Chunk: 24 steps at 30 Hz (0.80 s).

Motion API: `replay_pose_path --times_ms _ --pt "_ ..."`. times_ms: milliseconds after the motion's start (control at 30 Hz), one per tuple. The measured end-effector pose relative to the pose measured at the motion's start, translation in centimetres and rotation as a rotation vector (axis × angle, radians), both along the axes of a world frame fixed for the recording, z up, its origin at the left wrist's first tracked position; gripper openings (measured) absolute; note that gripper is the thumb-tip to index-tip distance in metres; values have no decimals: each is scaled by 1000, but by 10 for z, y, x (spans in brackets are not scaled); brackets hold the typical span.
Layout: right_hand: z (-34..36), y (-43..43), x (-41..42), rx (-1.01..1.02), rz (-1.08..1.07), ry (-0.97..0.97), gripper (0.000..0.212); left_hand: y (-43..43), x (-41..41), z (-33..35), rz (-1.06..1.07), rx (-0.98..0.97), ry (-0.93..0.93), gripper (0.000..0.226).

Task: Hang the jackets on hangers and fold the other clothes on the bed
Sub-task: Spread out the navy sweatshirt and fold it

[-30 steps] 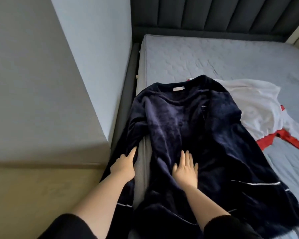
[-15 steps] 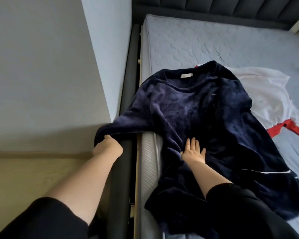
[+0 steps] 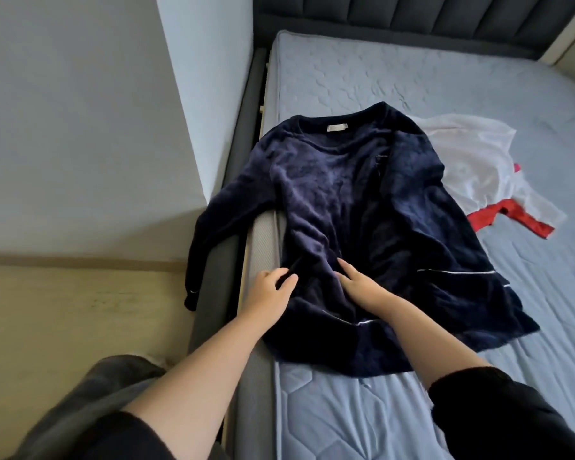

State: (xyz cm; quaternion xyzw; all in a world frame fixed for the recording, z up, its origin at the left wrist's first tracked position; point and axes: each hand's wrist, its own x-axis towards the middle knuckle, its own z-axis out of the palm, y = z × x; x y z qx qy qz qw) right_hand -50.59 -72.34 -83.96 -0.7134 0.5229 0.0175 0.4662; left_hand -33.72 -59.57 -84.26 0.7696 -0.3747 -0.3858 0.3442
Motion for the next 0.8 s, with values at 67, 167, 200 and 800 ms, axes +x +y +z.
replay_pose_path --times_ms 67,167,200,800 --pt "2 23 -14 -26 -20 -25 59 13 1 -5 13 -27 25 48" --pt "-2 56 -37 -66 17 -68 57 27 5 -2 -126 33 73 82" --pt "-2 64 -44 -43 15 -92 58 30 6 0 -163 51 130 92" --pt "17 118 -51 -699 -199 -31 18 63 2 75 -131 0 606 47"
